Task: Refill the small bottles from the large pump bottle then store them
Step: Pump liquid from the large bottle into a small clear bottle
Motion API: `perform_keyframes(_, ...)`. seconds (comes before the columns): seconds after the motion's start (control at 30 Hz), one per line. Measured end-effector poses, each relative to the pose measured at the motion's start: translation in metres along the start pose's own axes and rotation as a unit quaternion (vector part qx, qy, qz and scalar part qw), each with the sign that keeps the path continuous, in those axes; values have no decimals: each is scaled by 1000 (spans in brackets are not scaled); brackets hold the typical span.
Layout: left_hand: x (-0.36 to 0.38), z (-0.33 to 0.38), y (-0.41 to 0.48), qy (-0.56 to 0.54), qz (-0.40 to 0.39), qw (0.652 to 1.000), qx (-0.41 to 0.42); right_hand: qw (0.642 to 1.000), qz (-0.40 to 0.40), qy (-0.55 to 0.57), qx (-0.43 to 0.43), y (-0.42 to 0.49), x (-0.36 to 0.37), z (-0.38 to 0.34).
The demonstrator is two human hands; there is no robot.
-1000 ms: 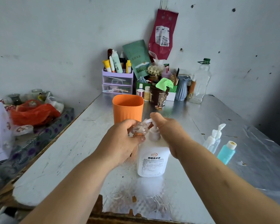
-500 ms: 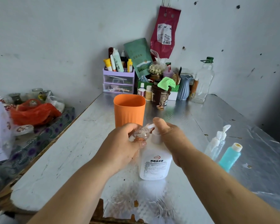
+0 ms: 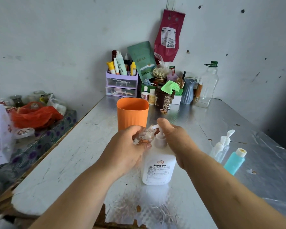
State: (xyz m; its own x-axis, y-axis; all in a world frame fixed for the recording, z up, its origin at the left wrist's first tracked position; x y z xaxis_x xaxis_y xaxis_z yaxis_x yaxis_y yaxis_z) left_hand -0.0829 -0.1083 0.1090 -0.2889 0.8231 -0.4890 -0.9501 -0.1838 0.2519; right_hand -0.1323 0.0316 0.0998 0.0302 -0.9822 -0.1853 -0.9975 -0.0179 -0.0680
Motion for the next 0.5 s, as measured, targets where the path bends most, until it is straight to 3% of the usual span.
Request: perform_keyframes(0.5, 3, -11, 1, 19, 3, 1000, -12, 999, -15, 41, -5, 1, 5, 12)
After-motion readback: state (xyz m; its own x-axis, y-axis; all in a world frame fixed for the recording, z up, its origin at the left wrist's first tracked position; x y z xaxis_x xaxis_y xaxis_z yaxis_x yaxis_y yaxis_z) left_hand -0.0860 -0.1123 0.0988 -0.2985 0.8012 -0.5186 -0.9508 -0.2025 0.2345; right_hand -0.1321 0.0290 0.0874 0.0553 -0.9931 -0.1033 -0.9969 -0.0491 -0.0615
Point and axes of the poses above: each hand's wrist, its own y-axis towards the middle knuckle, its own x-axis out of the palm, z = x × y, the point moved 9 cm from there along y, towards the middle knuckle, and after that the axes turned 7 degrees about z, right-handed, at the moved point
